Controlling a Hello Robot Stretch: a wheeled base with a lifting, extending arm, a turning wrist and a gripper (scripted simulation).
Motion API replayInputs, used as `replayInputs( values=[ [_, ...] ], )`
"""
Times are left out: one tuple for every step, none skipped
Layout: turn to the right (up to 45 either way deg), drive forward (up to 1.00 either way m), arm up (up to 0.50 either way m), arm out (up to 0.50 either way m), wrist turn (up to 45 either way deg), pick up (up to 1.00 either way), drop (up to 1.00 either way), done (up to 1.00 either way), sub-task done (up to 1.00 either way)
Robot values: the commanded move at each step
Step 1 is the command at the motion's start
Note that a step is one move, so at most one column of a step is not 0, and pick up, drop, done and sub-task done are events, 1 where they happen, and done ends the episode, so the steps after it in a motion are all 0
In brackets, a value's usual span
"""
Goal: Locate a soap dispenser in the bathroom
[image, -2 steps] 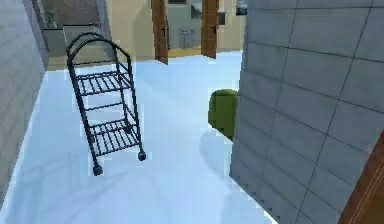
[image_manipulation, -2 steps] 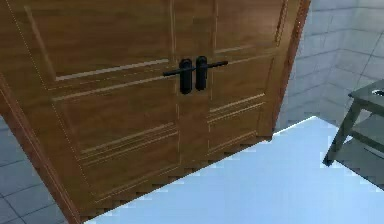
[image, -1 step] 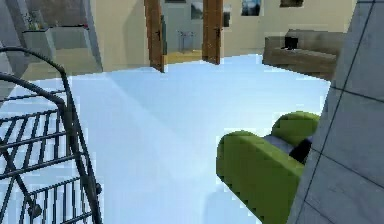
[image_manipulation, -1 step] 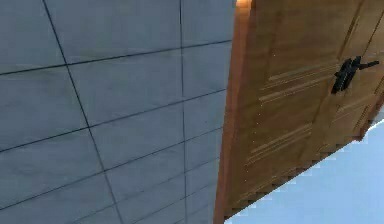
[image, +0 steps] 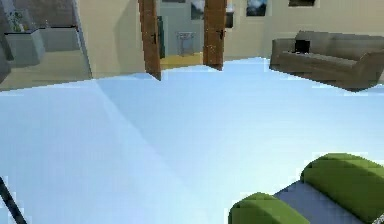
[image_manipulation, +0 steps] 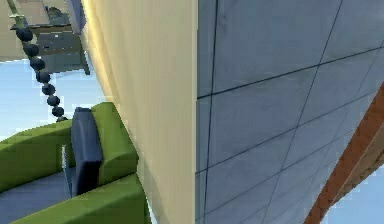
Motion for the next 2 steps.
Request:
replayInputs(
  values=[
    [-6.0,0.0,0.0,0.0,0.0,0.0,0.0,0.0,0.0],
    [0.0,0.8,0.0,0.0,0.0,0.0,0.0,0.0,0.0]
  ],
)
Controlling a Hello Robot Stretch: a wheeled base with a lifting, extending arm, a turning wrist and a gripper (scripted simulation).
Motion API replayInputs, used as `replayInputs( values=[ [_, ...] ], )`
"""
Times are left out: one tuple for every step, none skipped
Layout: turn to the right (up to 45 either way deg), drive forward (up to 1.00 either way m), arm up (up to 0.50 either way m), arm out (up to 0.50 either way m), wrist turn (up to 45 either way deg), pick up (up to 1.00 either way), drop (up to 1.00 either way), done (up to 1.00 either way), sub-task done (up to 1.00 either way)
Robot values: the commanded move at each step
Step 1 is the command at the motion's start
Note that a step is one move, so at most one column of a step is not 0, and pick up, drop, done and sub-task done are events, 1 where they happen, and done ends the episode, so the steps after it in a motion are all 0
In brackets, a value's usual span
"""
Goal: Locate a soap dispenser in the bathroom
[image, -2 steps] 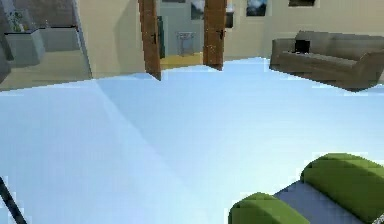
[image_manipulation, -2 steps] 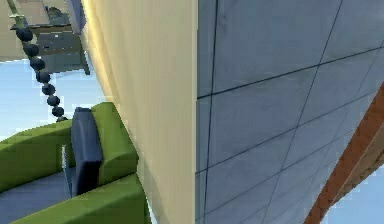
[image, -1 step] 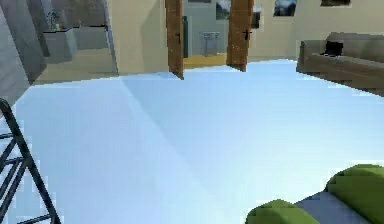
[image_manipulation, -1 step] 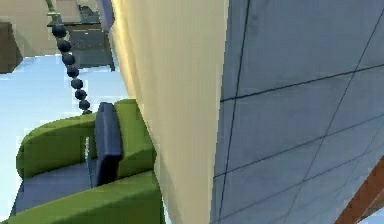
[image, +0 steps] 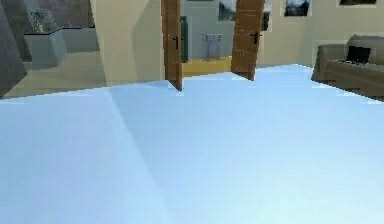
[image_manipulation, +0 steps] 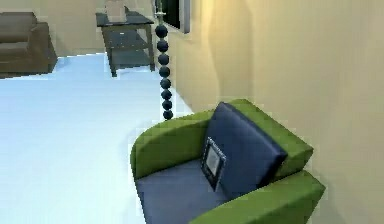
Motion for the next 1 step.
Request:
replayInputs(
  values=[
    [3.0,0.0,0.0,0.0,0.0,0.0,0.0,0.0,0.0]
  ],
)
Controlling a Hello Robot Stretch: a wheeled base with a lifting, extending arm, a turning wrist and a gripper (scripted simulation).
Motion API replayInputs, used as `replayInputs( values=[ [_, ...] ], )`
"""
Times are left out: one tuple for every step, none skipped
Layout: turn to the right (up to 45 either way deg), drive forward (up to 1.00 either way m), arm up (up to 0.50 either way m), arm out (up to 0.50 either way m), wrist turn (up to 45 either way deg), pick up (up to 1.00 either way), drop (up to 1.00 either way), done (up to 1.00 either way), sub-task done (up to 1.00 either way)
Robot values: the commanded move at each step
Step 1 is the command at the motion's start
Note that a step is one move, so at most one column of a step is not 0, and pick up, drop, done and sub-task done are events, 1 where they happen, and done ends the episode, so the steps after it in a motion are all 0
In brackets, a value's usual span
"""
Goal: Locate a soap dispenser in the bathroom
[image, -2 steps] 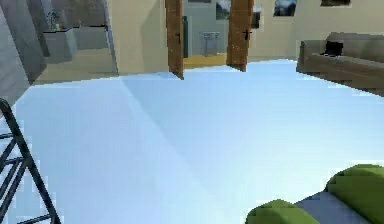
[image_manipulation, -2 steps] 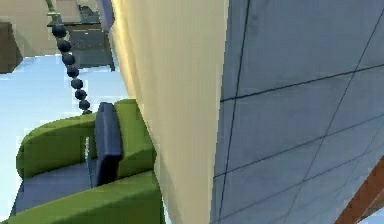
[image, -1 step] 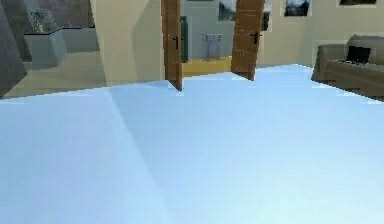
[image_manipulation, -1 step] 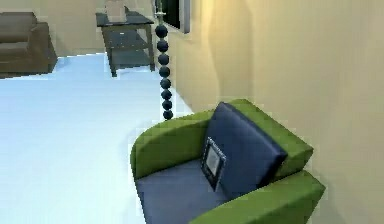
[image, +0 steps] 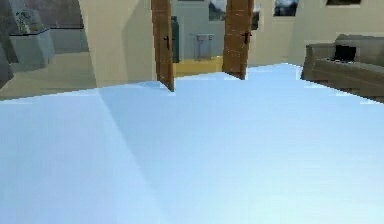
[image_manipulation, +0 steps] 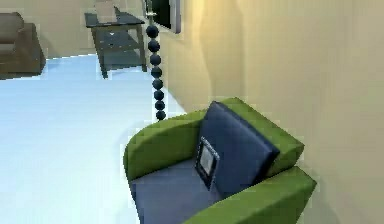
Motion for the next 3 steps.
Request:
replayInputs(
  values=[
    [-30.0,0.0,0.0,0.0,0.0,0.0,0.0,0.0,0.0],
    [0.0,0.25,0.0,0.0,0.0,0.0,0.0,0.0,0.0],
    [36.0,0.0,0.0,0.0,0.0,0.0,0.0,0.0,0.0]
  ],
)
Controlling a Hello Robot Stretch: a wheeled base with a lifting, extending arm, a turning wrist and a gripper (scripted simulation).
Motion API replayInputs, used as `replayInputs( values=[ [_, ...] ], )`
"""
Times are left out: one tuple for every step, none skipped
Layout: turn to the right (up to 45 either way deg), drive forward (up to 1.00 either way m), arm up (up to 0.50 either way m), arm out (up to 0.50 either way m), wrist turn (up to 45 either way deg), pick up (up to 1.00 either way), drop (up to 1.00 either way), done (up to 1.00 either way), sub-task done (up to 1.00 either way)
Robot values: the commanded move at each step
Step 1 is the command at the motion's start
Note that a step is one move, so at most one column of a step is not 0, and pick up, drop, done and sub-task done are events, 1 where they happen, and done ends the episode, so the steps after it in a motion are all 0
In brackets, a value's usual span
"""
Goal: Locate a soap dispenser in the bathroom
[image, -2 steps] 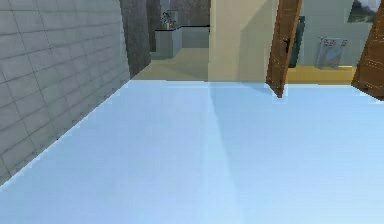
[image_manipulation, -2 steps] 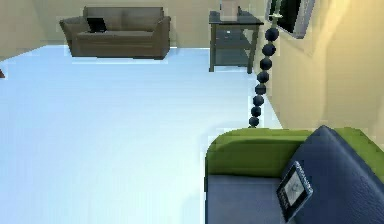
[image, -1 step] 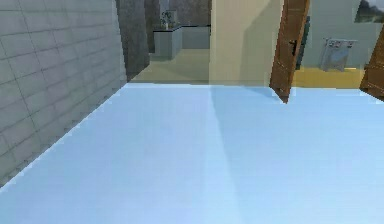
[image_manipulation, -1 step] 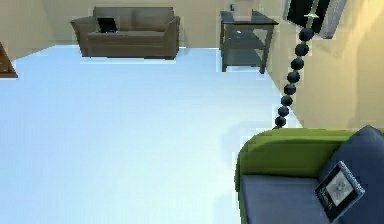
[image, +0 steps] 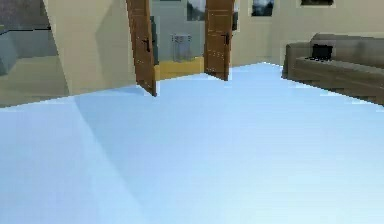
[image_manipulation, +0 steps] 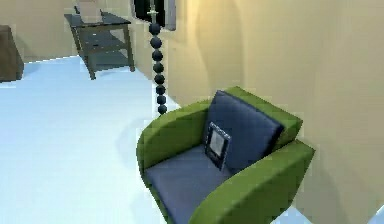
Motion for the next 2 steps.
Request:
replayInputs(
  values=[
    [0.0,1.0,0.0,0.0,0.0,0.0,0.0,0.0,0.0],
    [0.0,1.0,0.0,0.0,0.0,0.0,0.0,0.0,0.0]
  ],
)
